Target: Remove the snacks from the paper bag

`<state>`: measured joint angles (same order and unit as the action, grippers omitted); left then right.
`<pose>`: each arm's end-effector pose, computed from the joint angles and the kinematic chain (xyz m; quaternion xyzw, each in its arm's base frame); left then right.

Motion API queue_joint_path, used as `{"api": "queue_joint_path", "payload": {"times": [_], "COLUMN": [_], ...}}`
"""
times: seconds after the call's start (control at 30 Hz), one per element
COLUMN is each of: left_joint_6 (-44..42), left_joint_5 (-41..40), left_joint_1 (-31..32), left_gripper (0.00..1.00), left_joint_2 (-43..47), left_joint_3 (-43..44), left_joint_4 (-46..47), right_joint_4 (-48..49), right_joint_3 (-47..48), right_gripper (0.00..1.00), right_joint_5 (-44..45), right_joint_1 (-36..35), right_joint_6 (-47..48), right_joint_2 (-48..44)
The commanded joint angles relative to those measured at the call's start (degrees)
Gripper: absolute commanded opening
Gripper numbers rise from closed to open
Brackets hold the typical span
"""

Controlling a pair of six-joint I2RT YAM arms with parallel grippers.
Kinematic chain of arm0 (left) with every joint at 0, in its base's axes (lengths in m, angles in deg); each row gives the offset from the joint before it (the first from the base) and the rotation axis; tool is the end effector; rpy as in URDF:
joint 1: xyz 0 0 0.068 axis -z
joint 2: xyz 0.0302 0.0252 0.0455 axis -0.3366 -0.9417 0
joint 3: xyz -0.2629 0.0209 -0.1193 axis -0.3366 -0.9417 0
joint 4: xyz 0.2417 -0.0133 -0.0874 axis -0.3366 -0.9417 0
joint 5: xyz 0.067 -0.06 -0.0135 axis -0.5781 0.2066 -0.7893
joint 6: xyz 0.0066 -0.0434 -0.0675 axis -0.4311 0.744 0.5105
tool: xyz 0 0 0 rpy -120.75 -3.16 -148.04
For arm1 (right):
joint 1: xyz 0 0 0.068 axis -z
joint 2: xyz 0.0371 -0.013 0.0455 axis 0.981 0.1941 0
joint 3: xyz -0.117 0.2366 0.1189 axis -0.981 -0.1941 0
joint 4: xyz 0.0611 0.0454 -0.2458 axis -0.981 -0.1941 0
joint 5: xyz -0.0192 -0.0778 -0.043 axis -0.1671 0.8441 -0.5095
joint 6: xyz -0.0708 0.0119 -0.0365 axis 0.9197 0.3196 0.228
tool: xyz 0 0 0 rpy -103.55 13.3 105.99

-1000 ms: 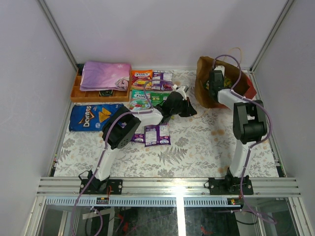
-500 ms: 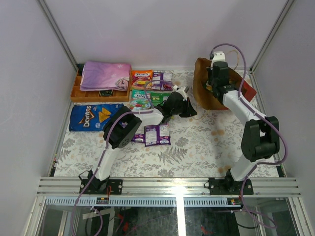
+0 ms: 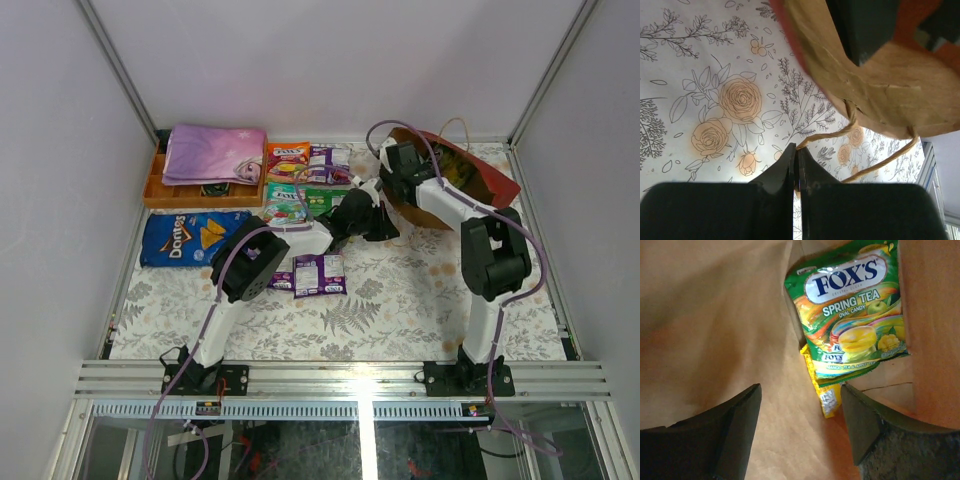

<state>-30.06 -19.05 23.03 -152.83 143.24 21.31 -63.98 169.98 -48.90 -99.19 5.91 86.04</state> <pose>0.3798 -0.3745 0.1487 0.0857 0.8402 -0.4286 0.3210 0.4489 0.1344 0.2307 -0.2433 0.8525 -0.2137 0.4104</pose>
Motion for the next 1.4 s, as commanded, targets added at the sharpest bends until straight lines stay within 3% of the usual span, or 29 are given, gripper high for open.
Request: {"api": "queue_joint_path", "payload": {"times": [0.0, 0.13, 0.23, 0.4, 0.57, 0.93, 1.17, 1.37], "left_joint_6": [-0.7, -0.7, -0.7, -0.8, -0.6, -1.0, -1.2, -1.1], "left_joint_5": [1.2, 1.4, 1.4, 1.6, 1.9, 1.6, 1.5, 1.7], "left_joint_1": [0.2, 0.2, 0.2, 0.2, 0.3, 0.3, 0.0, -0.2], "left_gripper": [0.0, 0.0, 0.0, 0.0, 0.0, 0.0, 0.0, 0.0], "left_joint_2": [-0.5, -0.5, -0.5, -0.5, -0.5, -0.4, -0.7, -0.9], "left_joint_3": [1.2, 1.0, 1.1, 1.4, 1.4, 1.7, 2.1, 2.4], "left_joint_4": [2.5, 2.6, 2.5, 2.3, 2.5, 1.8, 1.4, 1.3], "right_joint_4": [3.5, 12.1, 12.5, 7.0, 5.8, 9.6, 15.5, 22.4], "right_joint_3": [0.2, -5.1, -5.4, -4.2, -2.8, 2.0, 2.3, 0.8], "right_gripper": [0.72, 0.76, 0.81, 0.86, 0.86, 0.82, 0.68, 0.33], "right_joint_5": [9.6, 7.4, 3.1, -7.9, -12.1, -12.0, -6.7, -2.9], "right_joint_1": [1.3, 2.6, 5.1, 9.9, 14.0, 15.4, 15.6, 15.7], "right_joint_6": [9.0, 22.0, 26.4, 27.9, 29.9, 32.7, 33.0, 33.2], "right_joint_2": [0.8, -0.5, -0.6, -0.4, 2.5, 12.6, 14.9, 13.5]}}
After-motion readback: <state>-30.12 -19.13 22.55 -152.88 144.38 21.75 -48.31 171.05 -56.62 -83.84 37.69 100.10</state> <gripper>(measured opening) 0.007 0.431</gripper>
